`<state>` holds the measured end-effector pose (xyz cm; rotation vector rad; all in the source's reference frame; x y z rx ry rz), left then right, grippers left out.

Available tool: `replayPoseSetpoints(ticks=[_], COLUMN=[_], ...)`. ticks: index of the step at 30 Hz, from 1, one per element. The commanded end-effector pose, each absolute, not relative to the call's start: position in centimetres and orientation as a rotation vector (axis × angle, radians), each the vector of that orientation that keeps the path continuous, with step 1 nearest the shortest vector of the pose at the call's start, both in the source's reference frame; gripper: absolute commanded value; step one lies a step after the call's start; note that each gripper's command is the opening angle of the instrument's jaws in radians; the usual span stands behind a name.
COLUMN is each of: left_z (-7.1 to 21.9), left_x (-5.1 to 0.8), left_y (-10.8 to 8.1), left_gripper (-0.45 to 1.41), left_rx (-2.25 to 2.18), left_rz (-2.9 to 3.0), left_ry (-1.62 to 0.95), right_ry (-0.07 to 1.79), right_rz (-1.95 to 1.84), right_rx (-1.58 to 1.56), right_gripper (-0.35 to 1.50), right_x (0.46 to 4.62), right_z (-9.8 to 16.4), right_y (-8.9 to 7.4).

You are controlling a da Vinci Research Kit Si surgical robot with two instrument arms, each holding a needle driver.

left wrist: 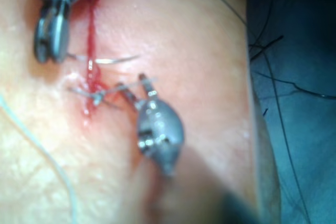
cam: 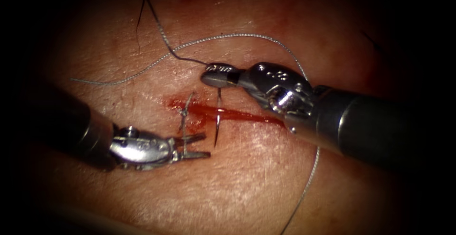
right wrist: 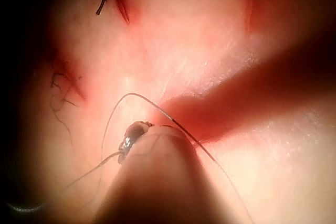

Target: Wound Closure

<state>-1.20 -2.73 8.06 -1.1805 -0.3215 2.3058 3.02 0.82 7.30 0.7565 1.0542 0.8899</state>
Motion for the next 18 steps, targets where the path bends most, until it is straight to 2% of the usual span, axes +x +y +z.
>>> replayPoseSetpoints(ticks=[1, 10, 15, 16, 17, 18], left_z=[8.11, 8.12, 8.12, 8.12, 8.12, 8.12], left_x=[-1.19, -1.19, -1.20, -1.20, -1.21, -1.21], left_y=[-2.83, -2.82, -2.82, -2.82, -2.82, -2.82], left_gripper=[0.37, 0.37, 0.36, 0.36, 0.36, 0.36], left_rx=[-1.178, -1.176, -1.175, -1.175, -1.175, -1.174], left_rz=[2.306, 2.306, 2.306, 2.306, 2.306, 2.306], left_ry=[-0.327, -0.324, -0.322, -0.322, -0.321, -0.321], right_ry=[1.038, 0.976, 1.002, 1.013, 1.034, 1.049], right_rz=[0.901, 0.963, 0.960, 0.969, 0.961, 0.960], right_rx=[0.789, 0.990, 1.032, 1.025, 1.001, 0.979], right_gripper=[-0.35, -0.35, -0.35, -0.20, 0.19, 0.73], right_x=[3.13, 3.14, 3.15, 3.15, 3.14, 3.14], right_z=[7.37, 7.48, 7.40, 7.39, 7.38, 7.38], right_y=[0.70, 0.26, 0.11, 0.12, 0.14, 0.17])
